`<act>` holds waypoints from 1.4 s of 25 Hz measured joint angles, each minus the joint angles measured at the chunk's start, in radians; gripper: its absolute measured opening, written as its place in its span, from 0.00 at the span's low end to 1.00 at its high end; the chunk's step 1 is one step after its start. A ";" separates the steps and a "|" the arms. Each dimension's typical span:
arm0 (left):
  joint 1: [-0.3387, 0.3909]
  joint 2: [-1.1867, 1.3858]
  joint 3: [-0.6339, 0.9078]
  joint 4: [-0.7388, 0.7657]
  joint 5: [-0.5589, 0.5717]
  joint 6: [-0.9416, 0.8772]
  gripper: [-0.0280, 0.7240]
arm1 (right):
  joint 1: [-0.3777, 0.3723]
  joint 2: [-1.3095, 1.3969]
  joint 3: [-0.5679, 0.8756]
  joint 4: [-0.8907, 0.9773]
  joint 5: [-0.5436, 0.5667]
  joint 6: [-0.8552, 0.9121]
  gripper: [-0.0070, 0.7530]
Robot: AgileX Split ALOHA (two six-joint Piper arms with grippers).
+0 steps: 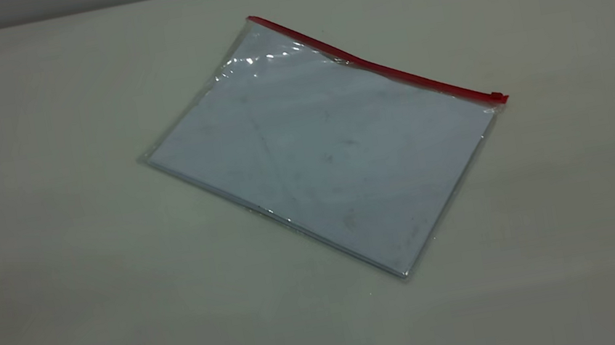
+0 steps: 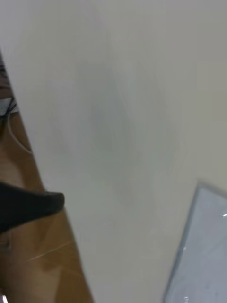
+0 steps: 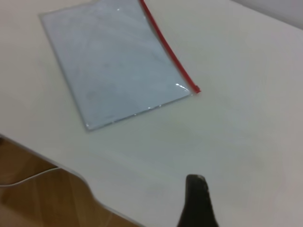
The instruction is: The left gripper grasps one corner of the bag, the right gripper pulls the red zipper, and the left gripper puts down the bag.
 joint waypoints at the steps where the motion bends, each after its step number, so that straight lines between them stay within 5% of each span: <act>1: 0.000 -0.002 0.016 0.000 0.000 0.001 0.81 | 0.000 -0.009 0.003 0.000 0.000 0.000 0.79; 24: -0.002 -0.007 0.080 0.001 -0.030 0.005 0.81 | 0.000 -0.017 0.008 0.003 -0.002 0.004 0.79; 35: 0.152 -0.147 0.080 0.001 -0.030 -0.002 0.81 | 0.000 -0.017 0.008 0.003 -0.002 0.004 0.79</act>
